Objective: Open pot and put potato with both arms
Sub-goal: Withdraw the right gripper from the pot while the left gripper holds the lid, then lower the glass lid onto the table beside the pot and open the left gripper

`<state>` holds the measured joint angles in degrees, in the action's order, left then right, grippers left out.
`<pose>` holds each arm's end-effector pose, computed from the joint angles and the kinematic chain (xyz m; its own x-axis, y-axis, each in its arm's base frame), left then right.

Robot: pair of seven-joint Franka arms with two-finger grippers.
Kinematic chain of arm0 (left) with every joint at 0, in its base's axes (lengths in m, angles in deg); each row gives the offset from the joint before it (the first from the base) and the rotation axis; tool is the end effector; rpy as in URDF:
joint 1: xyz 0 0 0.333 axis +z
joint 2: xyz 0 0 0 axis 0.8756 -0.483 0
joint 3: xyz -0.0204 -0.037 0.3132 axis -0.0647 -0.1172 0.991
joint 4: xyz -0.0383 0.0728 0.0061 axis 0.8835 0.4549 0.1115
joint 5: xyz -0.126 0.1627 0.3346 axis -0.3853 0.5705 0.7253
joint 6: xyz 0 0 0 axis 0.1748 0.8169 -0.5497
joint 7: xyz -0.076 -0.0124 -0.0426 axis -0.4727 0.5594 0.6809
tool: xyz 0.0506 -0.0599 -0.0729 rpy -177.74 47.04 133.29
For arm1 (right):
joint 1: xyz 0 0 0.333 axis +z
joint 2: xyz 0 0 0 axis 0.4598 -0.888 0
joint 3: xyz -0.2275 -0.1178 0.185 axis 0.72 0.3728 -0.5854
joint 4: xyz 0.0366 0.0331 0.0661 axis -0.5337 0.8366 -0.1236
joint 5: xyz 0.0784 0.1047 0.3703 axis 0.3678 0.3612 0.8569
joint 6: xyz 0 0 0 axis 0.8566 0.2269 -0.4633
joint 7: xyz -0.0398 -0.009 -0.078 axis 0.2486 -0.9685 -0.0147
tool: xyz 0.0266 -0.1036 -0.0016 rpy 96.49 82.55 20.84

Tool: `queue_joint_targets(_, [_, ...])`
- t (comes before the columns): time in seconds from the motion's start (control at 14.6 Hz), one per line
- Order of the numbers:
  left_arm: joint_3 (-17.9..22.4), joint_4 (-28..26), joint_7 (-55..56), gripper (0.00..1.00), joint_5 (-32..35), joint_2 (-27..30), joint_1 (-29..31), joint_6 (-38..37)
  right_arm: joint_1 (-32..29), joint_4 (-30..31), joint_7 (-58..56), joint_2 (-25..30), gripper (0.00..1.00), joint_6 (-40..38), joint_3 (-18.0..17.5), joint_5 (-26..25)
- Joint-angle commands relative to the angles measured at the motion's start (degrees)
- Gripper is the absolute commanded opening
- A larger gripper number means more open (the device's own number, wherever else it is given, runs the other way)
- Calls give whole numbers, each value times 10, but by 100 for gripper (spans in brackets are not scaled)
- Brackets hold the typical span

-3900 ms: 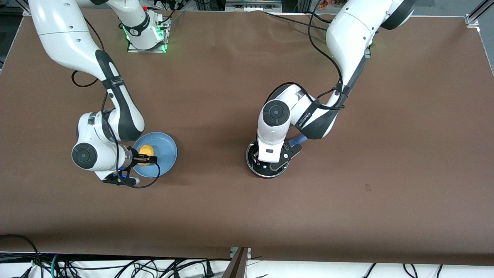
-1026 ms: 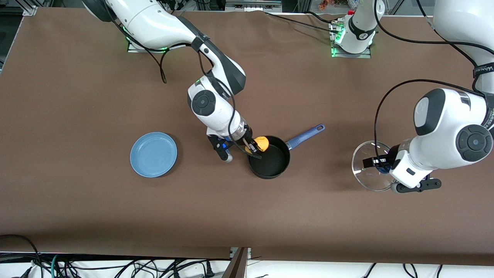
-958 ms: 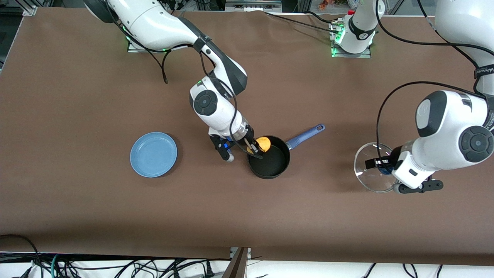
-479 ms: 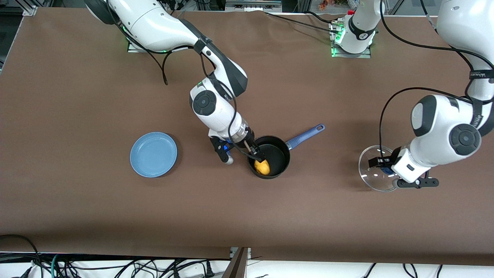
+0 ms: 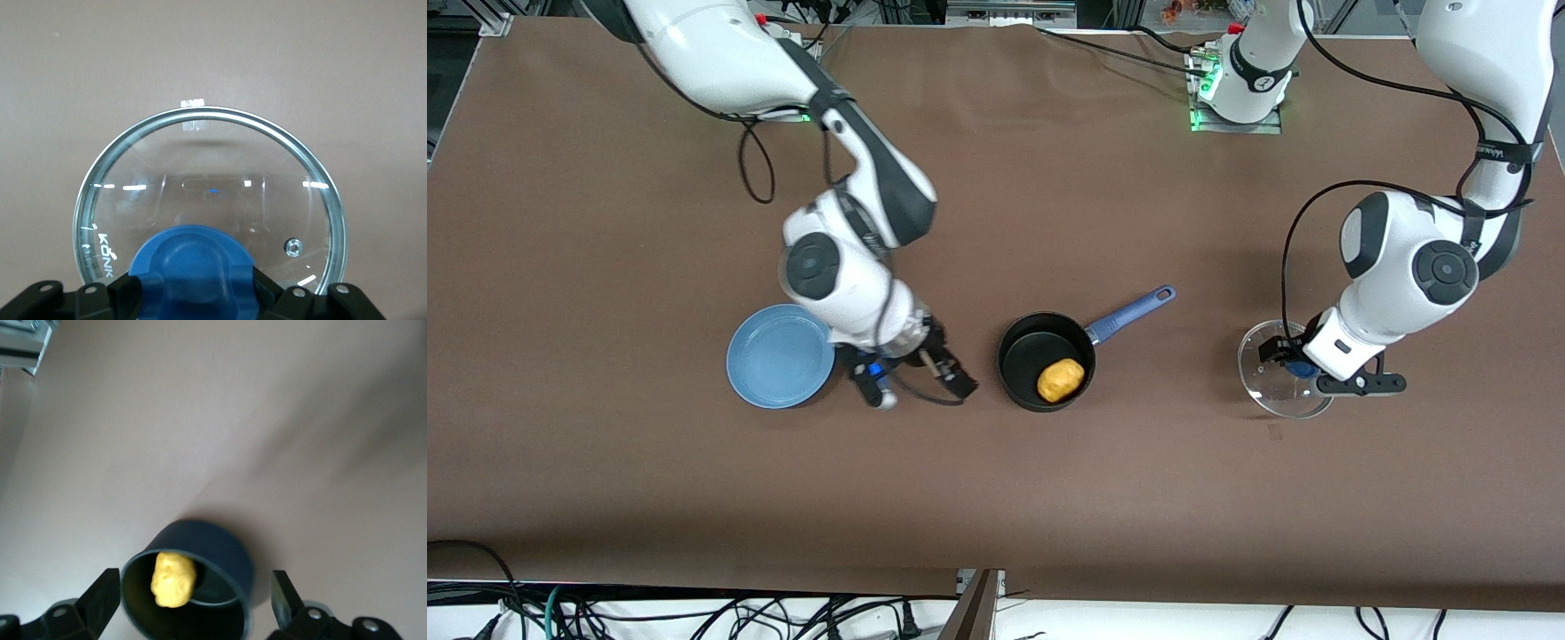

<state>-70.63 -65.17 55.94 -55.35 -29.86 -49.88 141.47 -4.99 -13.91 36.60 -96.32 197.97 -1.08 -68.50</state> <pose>0.6167 -0.0248 0.2842 0.9985 0.0449 0.0325 0.0445 -0.9989 0.0112 0.6645 0.3831 0.3612 0.6878 -0.7001 -0.1915 -0.7235 -0.6401 -0.2584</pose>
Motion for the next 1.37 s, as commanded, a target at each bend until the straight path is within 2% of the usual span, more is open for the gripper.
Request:
queue_joint_targets(0.0, [-1, -62, -10, 41, 21, 41, 13, 37, -44, 12, -124, 43, 100, -83, -4, 6])
queue_joint_targets(0.21, [-2, -91, -10, 41, 46, 45, 29, 63, -103, 32, -253, 92, 100, -173, -2, 4])
queue_joint_targets(0.48, [-2, -114, -10, 41, 67, 46, 36, 68, -110, 115, -379, 184, 100, -203, 53, 3])
queue_joint_targets(0.75, [-2, -129, -10, 41, 68, 38, 37, 68, -110, 128, -469, 224, 100, -259, 96, -3])
queue_joint_targets(1.03, [-2, -143, -10, 41, 75, 27, 37, 83, -110, 198, -561, 298, 100, -268, 136, -7])
queue_joint_targets(1.3, [-1, -166, -10, 42, 84, 16, 38, 114, -110, 240, -587, 346, 100, -267, 142, -41])
